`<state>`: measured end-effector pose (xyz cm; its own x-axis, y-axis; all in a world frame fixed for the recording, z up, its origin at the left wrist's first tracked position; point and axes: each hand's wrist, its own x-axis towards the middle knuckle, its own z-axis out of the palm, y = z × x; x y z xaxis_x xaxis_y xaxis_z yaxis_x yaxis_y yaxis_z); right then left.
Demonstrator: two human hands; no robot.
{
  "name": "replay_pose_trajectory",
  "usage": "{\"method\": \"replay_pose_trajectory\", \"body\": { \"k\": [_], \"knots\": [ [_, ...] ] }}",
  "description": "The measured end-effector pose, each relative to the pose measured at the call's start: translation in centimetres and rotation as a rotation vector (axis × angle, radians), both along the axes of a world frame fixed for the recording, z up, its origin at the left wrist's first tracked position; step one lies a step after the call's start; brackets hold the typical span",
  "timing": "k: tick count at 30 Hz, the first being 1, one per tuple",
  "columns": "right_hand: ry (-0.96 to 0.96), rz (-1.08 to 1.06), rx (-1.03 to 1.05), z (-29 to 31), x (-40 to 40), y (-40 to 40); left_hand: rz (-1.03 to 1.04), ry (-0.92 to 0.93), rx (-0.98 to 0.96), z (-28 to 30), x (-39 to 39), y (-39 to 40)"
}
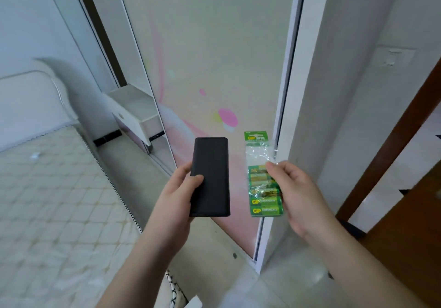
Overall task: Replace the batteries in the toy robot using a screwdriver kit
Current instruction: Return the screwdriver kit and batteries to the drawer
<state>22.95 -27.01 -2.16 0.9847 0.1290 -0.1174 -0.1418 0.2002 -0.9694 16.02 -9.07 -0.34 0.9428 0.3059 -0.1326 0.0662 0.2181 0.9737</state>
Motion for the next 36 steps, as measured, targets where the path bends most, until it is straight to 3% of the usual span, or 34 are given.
{"method": "replay_pose_trajectory", "body": {
  "k": [15, 23, 36],
  "knots": [
    [0.082, 0.392, 0.052, -0.7, 5.6, 13.2, 0.344, 0.050, -0.072, -2.7, 0.8, 9.4],
    [0.066, 0.436, -0.030, -1.6, 9.2, 17.9, 0.361, 0.028, -0.093, -3.1, 2.9, 14.4],
    [0.070, 0.511, -0.009, -3.1, 18.8, 20.7, 0.468, 0.073, -0.086, -3.7, 11.7, 14.9]
  ]
}}
